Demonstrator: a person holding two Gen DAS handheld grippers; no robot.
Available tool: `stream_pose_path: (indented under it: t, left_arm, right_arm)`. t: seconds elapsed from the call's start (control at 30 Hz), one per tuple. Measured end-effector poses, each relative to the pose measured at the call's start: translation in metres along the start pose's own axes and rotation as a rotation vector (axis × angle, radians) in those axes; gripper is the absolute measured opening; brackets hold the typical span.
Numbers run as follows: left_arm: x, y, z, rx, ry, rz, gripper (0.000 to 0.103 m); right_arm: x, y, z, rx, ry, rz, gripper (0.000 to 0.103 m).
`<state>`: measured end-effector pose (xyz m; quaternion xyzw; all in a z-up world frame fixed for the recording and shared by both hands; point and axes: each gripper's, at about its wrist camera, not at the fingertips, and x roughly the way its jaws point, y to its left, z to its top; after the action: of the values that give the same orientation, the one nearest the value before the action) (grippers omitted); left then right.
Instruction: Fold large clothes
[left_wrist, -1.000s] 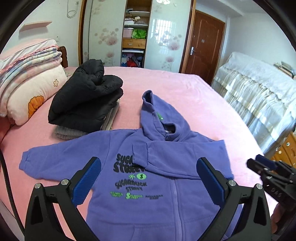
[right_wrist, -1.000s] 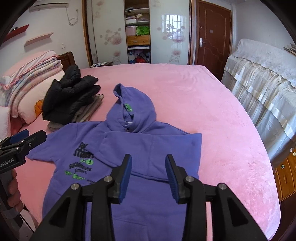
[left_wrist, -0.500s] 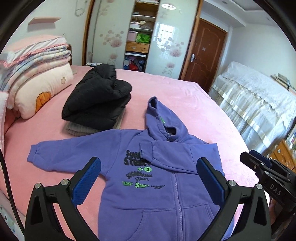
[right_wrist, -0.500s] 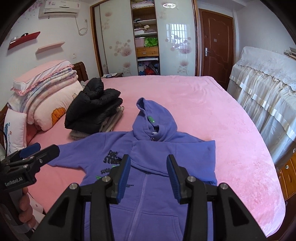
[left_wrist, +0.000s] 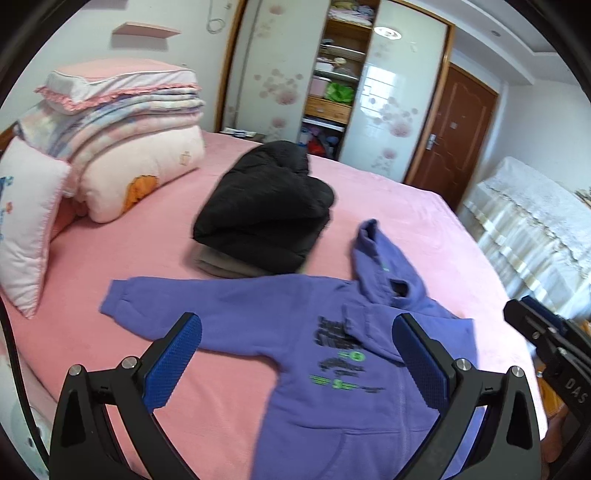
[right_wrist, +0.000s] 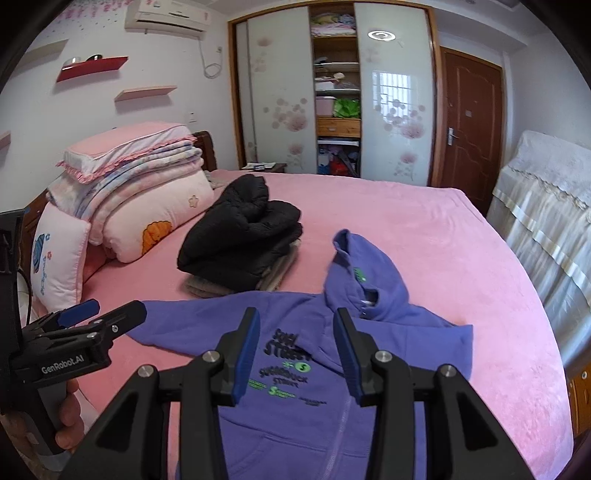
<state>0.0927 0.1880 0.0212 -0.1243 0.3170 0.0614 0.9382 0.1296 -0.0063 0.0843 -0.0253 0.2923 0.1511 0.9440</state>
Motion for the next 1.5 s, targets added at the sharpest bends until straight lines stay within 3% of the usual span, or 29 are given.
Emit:
stream_pose_path:
  t: [0.13,0.37,0.63,0.97,1.27,1.5]
  left_arm:
    - [0.013,0.027,0.003,-0.020,0.012,0.058,0.102]
    - [0.058,0.085,-0.001,-0.099,0.097,0.120,0.102]
    - [0.132,0.189,-0.020,-0.425,0.320,0.104,0.102]
    - [0.194,0.288,-0.039,-0.723,0.391,0.172,0.097]
    - [0.256,0.319,-0.055,-0.784,0.467,0.194,0.062]
    - [0.280,0.324,-0.066,-0.801,0.500,0.216,0.062]
  right_arm:
    - [0.018,0.022,0.008,-0.040,-0.006,0.005,0.048]
    - [0.070,0.059,0.016,-0.078,0.026,0.020,0.049]
    - [0.130,0.095,0.016,-0.121,0.080,0.015,0.049]
    - [0.216,0.129,-0.001,-0.146,0.187,0.034,0.049]
    - [0.261,0.141,-0.025,-0.132,0.271,0.084,0.049]
    - [0.271,0.141,-0.039,-0.143,0.292,0.082,0.049]
